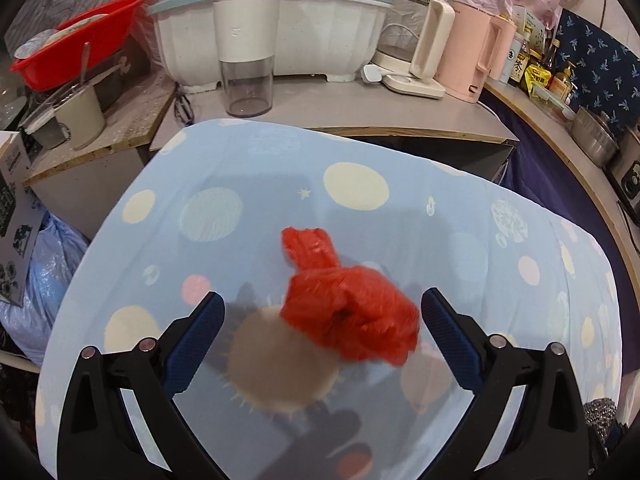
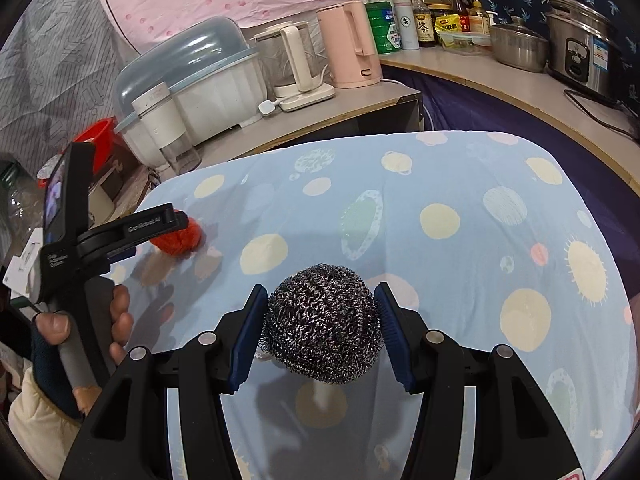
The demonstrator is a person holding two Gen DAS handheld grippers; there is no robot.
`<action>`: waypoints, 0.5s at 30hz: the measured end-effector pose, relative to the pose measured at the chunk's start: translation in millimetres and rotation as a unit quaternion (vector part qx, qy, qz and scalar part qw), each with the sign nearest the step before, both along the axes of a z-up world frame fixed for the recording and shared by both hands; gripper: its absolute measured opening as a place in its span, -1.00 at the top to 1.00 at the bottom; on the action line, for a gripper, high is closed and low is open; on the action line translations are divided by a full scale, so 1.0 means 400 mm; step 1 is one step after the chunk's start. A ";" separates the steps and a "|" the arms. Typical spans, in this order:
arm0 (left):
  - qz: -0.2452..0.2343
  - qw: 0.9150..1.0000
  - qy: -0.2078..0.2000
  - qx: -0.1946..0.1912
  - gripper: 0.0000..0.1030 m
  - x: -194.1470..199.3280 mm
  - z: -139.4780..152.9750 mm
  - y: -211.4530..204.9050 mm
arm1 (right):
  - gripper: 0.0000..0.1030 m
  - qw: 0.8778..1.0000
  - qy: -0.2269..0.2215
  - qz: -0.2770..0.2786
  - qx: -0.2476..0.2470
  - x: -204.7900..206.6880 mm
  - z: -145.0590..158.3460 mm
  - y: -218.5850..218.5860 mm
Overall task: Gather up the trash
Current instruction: 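Grasp the steel wool scrubber with the right tool while the left tool grasps the red plastic bag, then carry the steel wool and red bag with both tools over the trash bin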
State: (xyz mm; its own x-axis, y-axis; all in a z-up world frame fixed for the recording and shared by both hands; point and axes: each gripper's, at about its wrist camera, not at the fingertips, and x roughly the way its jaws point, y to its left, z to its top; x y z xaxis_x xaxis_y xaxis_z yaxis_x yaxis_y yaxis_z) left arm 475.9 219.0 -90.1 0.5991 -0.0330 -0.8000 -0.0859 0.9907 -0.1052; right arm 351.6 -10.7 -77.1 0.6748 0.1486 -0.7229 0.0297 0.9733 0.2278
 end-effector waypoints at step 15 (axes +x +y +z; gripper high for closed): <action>-0.035 0.999 0.014 -0.002 0.17 -0.076 -0.002 -0.067 | -0.03 1.000 0.000 -0.015 0.007 -0.029 0.000 -0.033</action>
State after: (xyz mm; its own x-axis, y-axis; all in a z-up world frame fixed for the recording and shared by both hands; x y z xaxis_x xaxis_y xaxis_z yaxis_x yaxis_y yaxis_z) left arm 445.4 192.0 -91.1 0.5731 -0.0768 -0.8159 -0.0194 0.9940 -0.1072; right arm 340.1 -23.9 -77.0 0.6795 0.1387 -0.7204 0.0587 0.9685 0.2418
